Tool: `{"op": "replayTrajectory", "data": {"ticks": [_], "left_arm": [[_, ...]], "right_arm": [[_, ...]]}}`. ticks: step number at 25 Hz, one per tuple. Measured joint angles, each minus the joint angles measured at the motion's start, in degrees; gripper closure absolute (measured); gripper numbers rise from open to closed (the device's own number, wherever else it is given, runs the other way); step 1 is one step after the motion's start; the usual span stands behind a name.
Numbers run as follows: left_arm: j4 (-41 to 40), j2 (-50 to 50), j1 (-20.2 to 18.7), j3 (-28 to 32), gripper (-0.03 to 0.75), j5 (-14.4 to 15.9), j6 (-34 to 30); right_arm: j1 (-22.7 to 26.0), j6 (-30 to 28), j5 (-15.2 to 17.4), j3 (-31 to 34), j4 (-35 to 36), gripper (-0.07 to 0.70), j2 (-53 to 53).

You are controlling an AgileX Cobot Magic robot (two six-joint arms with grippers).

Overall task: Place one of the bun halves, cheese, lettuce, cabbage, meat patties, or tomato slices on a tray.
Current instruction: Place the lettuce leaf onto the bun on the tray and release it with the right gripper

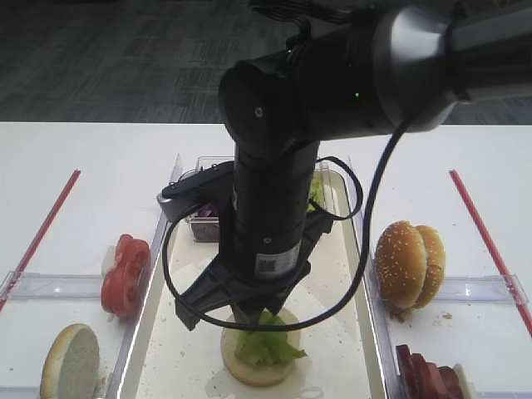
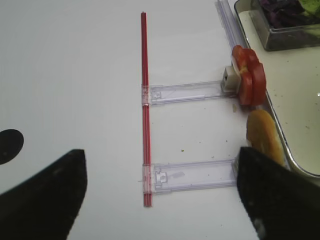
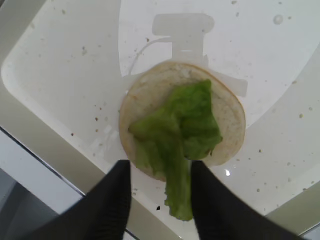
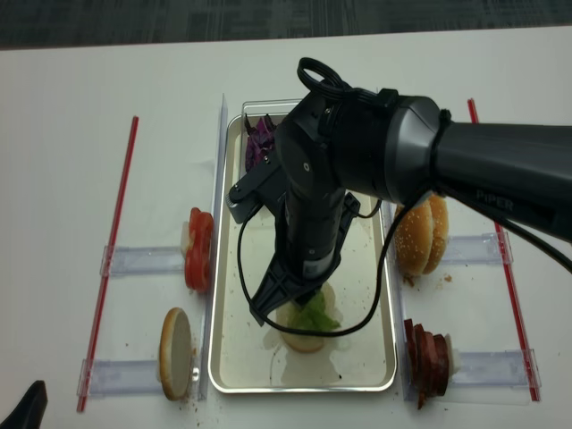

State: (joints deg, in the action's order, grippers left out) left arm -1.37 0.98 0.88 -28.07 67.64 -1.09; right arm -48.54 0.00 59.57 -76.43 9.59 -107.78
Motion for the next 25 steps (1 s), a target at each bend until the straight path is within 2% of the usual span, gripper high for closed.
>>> {"op": "replayTrajectory", "data": {"ticks": [5, 8, 13, 25], "left_arm": [[0.0, 0.0, 0.0, 0.0, 0.151, 0.0, 0.0], [0.0, 0.0, 0.0, 0.0, 0.151, 0.0, 0.0], [0.0, 0.0, 0.0, 0.0, 0.151, 0.0, 0.0], [0.0, 0.0, 0.0, 0.0, 0.151, 0.0, 0.0]], "right_arm": [[0.0, 0.0, 0.0, 0.0, 0.0, 0.092, 0.0], [0.11, 0.0, 0.0, 0.0, 0.0, -0.013, 0.0], [0.09, 0.0, 0.0, 0.0, 0.0, -0.044, 0.0], [0.09, 0.47, 0.0, 0.0, 0.0, -0.045, 0.0]]}}
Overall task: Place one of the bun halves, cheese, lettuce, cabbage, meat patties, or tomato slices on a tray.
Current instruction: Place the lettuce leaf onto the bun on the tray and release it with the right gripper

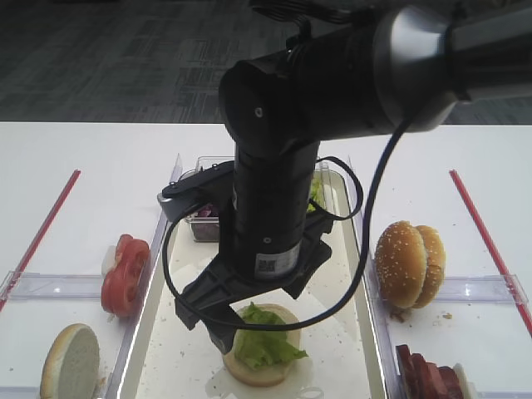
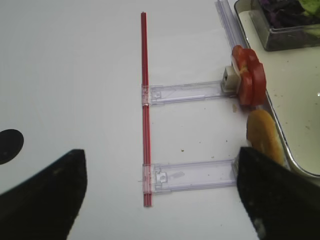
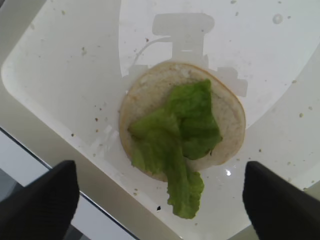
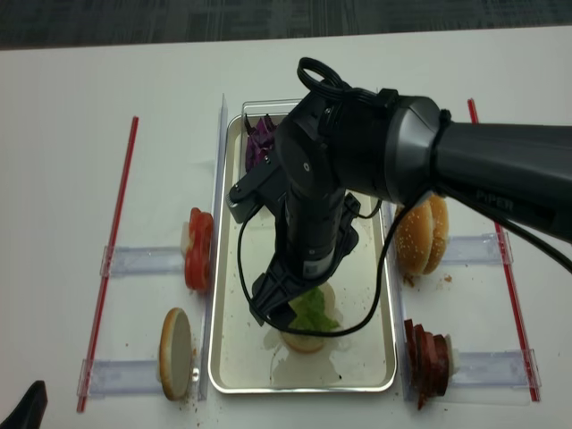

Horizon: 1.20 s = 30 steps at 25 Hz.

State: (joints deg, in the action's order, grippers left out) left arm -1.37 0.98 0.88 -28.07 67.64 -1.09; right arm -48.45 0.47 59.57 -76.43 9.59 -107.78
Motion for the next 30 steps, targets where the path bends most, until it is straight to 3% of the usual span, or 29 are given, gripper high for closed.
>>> {"op": "replayTrajectory", "data": {"ticks": [25, 30], "left_arm": [[0.0, 0.0, 0.0, 0.0, 0.151, 0.0, 0.0], [0.0, 0.0, 0.0, 0.0, 0.151, 0.0, 0.0]], "right_arm": [[0.0, 0.71, -0.68, 0.0, 0.0, -0.045, 0.0], [0.0, 1.17, 1.74, -3.39, -0.38, -0.046, 0.83]]}}
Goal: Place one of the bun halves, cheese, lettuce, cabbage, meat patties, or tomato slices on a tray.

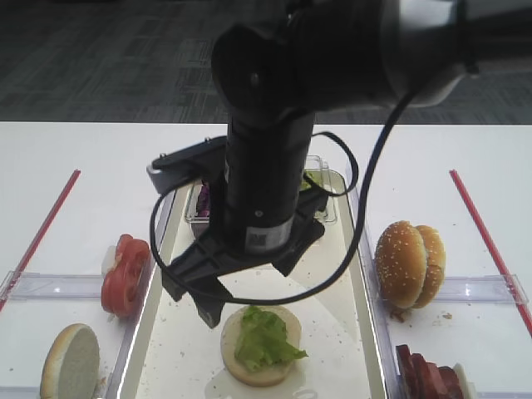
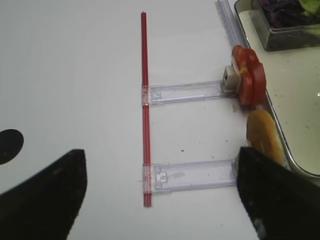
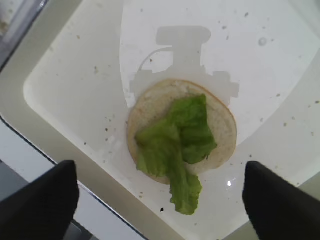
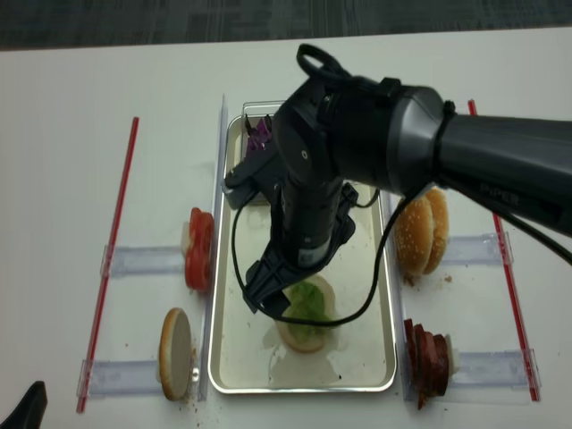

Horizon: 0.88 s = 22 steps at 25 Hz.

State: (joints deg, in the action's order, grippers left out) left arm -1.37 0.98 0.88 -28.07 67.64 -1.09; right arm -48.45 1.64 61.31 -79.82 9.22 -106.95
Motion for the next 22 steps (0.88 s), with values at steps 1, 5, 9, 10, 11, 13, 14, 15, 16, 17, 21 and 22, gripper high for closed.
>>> {"op": "replayTrajectory", "data": {"ticks": [1, 5, 9, 10, 11, 13, 14, 15, 16, 17, 21, 22], "left_arm": [[0.0, 0.0, 0.0, 0.0, 0.151, 0.0, 0.0], [0.0, 0.0, 0.0, 0.0, 0.151, 0.0, 0.0], [0.0, 0.0, 0.0, 0.0, 0.151, 0.0, 0.0], [0.0, 0.0, 0.0, 0.0, 0.151, 0.0, 0.0], [0.0, 0.0, 0.0, 0.0, 0.151, 0.0, 0.0], [0.0, 0.0, 0.0, 0.0, 0.151, 0.0, 0.0], [0.0, 0.0, 0.0, 0.0, 0.151, 0.0, 0.0], [0.0, 0.0, 0.0, 0.0, 0.151, 0.0, 0.0], [0.0, 0.0, 0.0, 0.0, 0.151, 0.0, 0.0], [0.0, 0.0, 0.0, 0.0, 0.151, 0.0, 0.0], [0.0, 0.0, 0.0, 0.0, 0.151, 0.0, 0.0], [0.0, 0.0, 0.0, 0.0, 0.151, 0.0, 0.0]], "right_arm": [[0.0, 0.04, 1.19, -1.26, -0.23, -0.045, 0.69], [0.0, 0.28, 5.75, -6.74, -1.38, -0.045, 2.59], [0.0, 1.08, 8.61, -10.55, -2.64, -0.046, 3.68], [0.0, 1.08, 8.74, -10.99, -2.98, -0.045, 3.92], [0.0, 1.08, 8.74, -11.11, -3.51, -0.045, 4.02], [0.0, 1.08, 8.97, -11.19, -4.64, -0.045, 4.01], [0.0, 1.32, 8.95, -11.19, -5.38, -0.045, 4.01], [0.28, 1.49, 8.98, -11.19, -5.8, -0.045, 4.01], [0.7, 1.48, 9.09, -11.19, -5.8, -0.045, 4.01], [1.58, 1.48, 9.11, -11.19, -5.49, -0.045, 4.01], [8.42, 1.6, 9.21, -11.19, -3.44, -0.045, 4.01], [10.32, 1.6, 9.21, -11.19, -3.35, -0.045, 4.01]]}}
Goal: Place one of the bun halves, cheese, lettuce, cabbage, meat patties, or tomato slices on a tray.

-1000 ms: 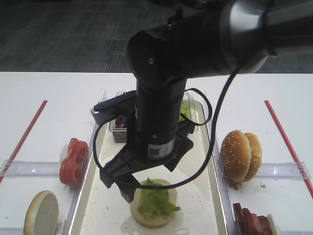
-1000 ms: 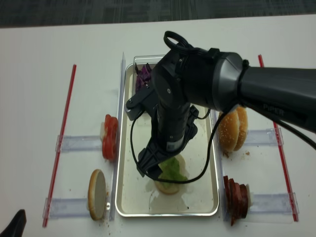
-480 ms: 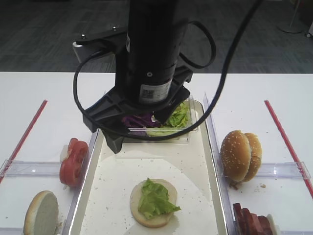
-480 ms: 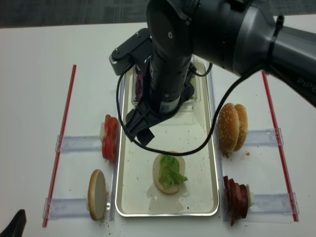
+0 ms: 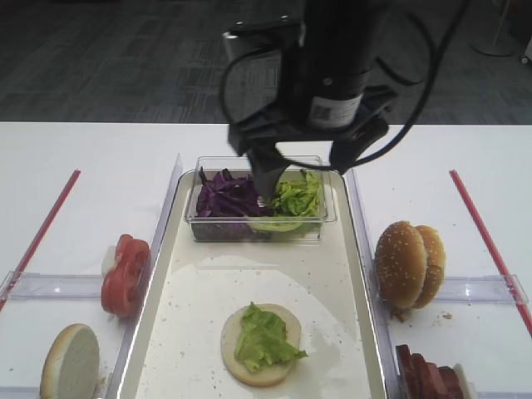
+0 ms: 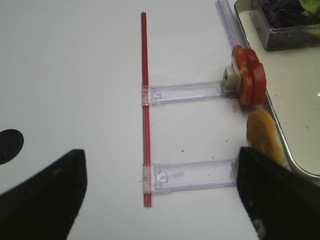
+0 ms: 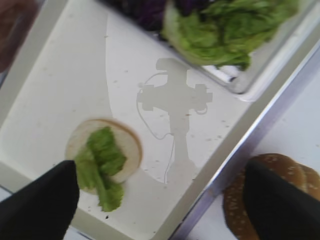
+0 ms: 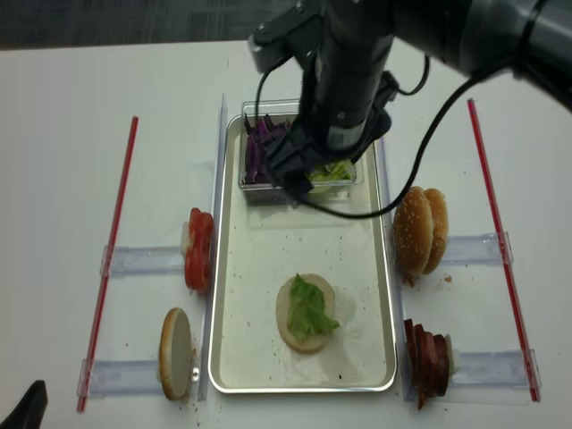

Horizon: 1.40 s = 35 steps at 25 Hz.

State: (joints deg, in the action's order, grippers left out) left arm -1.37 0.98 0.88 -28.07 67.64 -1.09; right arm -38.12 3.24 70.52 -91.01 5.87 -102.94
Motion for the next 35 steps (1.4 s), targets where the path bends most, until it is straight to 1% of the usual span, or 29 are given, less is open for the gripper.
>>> {"op": "replayTrajectory", "data": {"ticks": [5, 11, 14, 17, 20, 26, 30, 35], "left_arm": [[0.0, 0.0, 0.0, 0.0, 0.151, 0.0, 0.0], [0.0, 0.0, 0.0, 0.0, 0.151, 0.0, 0.0], [0.0, 0.0, 0.0, 0.0, 0.151, 0.0, 0.0], [0.0, 0.0, 0.0, 0.0, 0.151, 0.0, 0.0], [0.0, 0.0, 0.0, 0.0, 0.151, 0.0, 0.0], [0.0, 0.0, 0.0, 0.0, 0.151, 0.0, 0.0], [0.0, 0.0, 0.0, 0.0, 0.151, 0.0, 0.0], [0.0, 0.0, 0.0, 0.0, 0.151, 0.0, 0.0]], "right_arm": [[12.48, 0.0, 0.0, 0.0, 0.13, -0.045, 0.0], [29.21, -0.38, 0.0, 0.0, -0.15, -0.045, 0.0], [35.65, -1.35, 0.0, 0.0, -0.55, -0.045, 0.0], [40.11, -1.71, 0.0, 0.0, -0.14, -0.045, 0.0], [42.13, -2.24, 0.0, 0.0, 1.42, -0.045, 0.0], [41.77, -2.51, 0.0, 0.56, 3.52, -0.045, 0.34], [41.77, -3.57, 0.0, 6.31, 2.77, -0.045, 3.18], [41.77, -4.19, 0.0, 15.83, 1.79, -0.045, 9.6]]}}
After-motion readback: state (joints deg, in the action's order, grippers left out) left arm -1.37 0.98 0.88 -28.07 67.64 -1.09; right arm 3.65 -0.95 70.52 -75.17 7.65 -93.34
